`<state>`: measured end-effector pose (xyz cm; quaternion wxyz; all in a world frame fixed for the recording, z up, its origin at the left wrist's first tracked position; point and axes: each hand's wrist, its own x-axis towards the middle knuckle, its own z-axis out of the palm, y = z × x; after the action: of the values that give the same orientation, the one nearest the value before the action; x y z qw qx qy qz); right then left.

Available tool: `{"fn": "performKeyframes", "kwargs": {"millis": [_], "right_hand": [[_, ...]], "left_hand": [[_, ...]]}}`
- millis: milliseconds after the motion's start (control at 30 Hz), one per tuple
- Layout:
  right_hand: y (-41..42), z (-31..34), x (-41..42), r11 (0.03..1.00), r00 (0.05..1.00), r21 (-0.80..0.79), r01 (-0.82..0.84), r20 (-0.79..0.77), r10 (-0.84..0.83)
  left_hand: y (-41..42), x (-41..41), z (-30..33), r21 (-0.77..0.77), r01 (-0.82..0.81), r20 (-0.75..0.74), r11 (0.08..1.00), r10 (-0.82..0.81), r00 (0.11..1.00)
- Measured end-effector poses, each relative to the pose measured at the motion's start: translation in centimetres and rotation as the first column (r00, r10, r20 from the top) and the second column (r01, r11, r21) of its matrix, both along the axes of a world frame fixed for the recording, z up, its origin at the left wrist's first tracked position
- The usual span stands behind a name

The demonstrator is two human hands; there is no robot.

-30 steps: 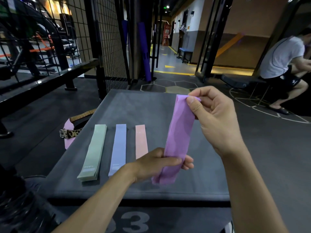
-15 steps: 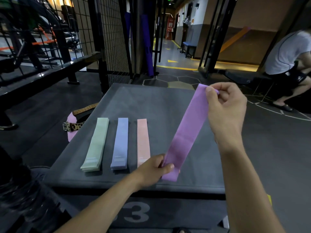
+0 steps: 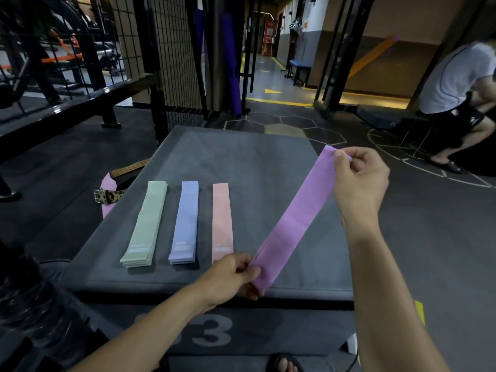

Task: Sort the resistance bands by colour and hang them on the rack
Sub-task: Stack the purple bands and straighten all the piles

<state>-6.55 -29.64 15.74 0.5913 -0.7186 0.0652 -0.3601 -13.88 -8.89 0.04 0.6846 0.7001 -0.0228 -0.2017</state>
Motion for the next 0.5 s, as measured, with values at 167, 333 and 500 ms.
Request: {"fn": "performKeyframes", "kwargs": {"millis": [167,333,500], "right_hand": [[-0.7,-1.5,0.2,1.0,0.999,0.006,-0.006,-0.05,0.006],[-0.3,-3.5,-0.3,0.992,0.983,0.016,-0.124,-0.134,0.125],[1.0,-5.3,-1.6,0.966,0.956,-0.039,-0.254,-0.163,0.245]], "left_hand": [[0.4,-0.1,0.8,0.001,-0.052,-0.034,0.999,0.052,0.998],[0.7,-0.3,4.2,-0.036,0.011,-0.047,0.999,-0.013,0.999],[1.5,0.9,6.6,0.053,-0.025,0.003,0.998,0.024,1.0]]}}
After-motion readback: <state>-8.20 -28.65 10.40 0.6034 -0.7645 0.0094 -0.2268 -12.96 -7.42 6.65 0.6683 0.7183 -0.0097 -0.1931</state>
